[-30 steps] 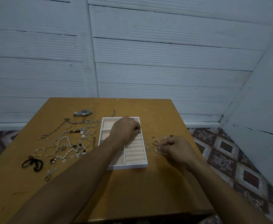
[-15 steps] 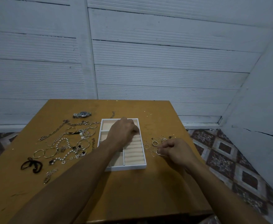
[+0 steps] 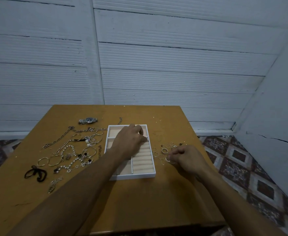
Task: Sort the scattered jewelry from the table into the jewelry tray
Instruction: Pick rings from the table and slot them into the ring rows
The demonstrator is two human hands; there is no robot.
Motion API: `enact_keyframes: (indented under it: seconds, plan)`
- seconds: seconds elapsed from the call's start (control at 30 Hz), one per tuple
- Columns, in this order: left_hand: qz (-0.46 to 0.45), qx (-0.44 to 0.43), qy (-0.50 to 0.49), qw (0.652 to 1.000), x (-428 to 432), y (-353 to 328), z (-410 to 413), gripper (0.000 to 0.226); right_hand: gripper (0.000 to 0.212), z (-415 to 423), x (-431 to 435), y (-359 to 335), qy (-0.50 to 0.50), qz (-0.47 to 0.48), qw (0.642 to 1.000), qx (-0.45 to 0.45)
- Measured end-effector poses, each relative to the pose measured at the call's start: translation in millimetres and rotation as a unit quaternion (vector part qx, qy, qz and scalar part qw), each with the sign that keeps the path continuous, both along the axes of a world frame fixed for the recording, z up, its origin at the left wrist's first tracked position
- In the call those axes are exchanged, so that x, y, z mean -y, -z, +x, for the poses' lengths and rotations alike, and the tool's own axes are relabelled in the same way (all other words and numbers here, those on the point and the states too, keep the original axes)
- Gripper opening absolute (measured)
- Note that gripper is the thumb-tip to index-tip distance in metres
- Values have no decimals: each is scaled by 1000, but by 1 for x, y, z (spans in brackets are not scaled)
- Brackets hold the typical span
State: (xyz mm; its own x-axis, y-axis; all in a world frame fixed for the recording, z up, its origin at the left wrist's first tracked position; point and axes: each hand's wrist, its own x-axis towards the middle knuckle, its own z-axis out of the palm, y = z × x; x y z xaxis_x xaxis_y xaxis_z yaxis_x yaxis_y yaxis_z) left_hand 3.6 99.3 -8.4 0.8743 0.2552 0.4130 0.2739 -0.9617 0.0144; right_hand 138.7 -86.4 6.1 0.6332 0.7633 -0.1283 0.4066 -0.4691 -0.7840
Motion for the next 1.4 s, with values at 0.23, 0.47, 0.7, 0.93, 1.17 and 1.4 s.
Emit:
enact_keyframes:
  seconds: [0.23, 0.47, 0.7, 0.93, 1.17, 1.4]
  plan:
    - [-77, 56, -59, 994, -9, 1, -18, 35, 6, -3, -11, -4, -2, 22, 1000, 0]
    - [-146, 103, -127, 976, -9, -2, -75, 26, 7, -9, -46, -9, -9, 42, 999, 13]
    - [-197, 38, -162, 966, -11, -7, -133, 31, 13, -37, -89, -6, -74, 64, 989, 107]
    - [-195, 22, -162, 967, -10, -7, -159, 30, 15, -50, -106, 8, -113, 16, 950, 291]
    - [-203, 16, -156, 967, -4, -10, -159, 27, 16, -50, -105, 3, -140, 4, 925, 354]
    - [-222, 19, -142, 964, 0, -14, -157, 25, 20, -51, -104, 7, -140, -11, 911, 387]
